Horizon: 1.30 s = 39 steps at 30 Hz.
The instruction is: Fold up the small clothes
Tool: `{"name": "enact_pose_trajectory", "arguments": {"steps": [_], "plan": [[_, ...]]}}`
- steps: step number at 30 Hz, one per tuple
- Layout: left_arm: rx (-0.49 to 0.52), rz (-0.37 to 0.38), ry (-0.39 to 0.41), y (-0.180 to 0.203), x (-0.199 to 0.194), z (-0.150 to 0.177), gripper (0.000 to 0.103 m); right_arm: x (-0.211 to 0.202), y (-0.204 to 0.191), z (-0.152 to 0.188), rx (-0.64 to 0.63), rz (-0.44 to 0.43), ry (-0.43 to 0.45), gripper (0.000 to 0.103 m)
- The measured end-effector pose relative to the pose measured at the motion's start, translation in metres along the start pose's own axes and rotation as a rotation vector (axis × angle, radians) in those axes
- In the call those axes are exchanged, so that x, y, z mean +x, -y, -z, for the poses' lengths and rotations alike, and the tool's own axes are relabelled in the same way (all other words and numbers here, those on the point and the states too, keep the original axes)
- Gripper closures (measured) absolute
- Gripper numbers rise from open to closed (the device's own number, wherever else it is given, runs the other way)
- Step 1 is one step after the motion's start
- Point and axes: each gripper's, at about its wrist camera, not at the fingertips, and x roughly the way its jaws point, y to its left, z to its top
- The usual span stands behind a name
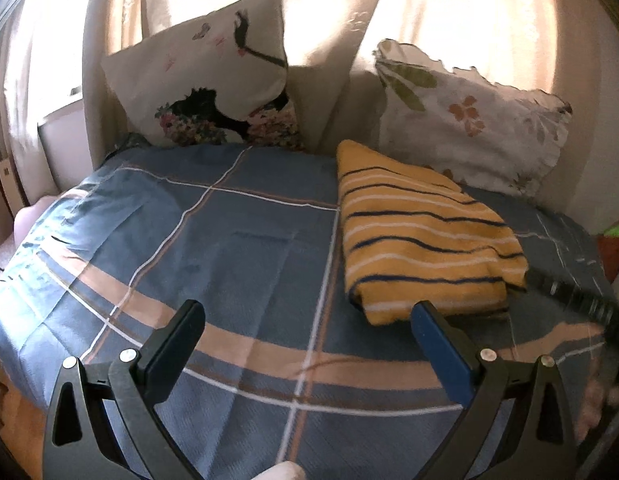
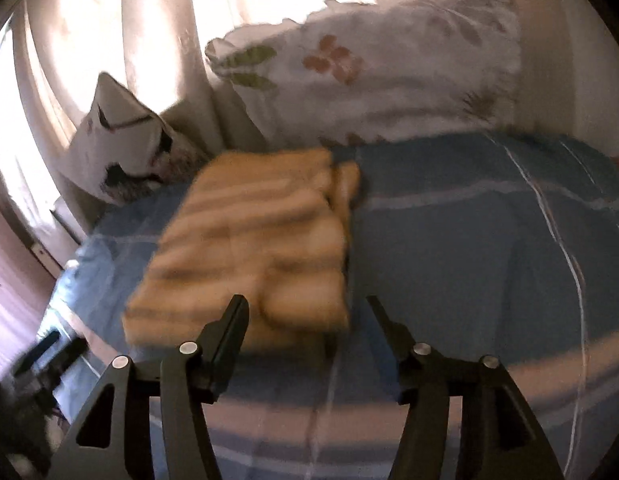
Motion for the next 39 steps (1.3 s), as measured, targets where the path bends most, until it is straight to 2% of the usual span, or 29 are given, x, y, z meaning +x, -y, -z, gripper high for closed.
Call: {"name": "enact_pose_trajectory", "arguments": {"steps": [5,11,22,39], "plan": [[0.049,-0.010,0.019,0.016,-0.017,0.011,0.000,-0.011,-0.001,0.033,0.003,0.069,0.025,0.041],[0.105,-0.016,0.012,0.032,-0.028,0.021,0.000,-0.025,-0.002,0.046,-0.028,0.112,0.045,0.038],[0.108,0.013,-0.026,0.037,-0.024,0.027,0.000,-0.030,-0.008,0.047,-0.061,0.139,0.064,0.035],[0.047,0.034,-0.134,0.019,0.020,0.030,0.000,-0.002,-0.024,0.039,-0.107,0.143,0.022,0.032]]}}
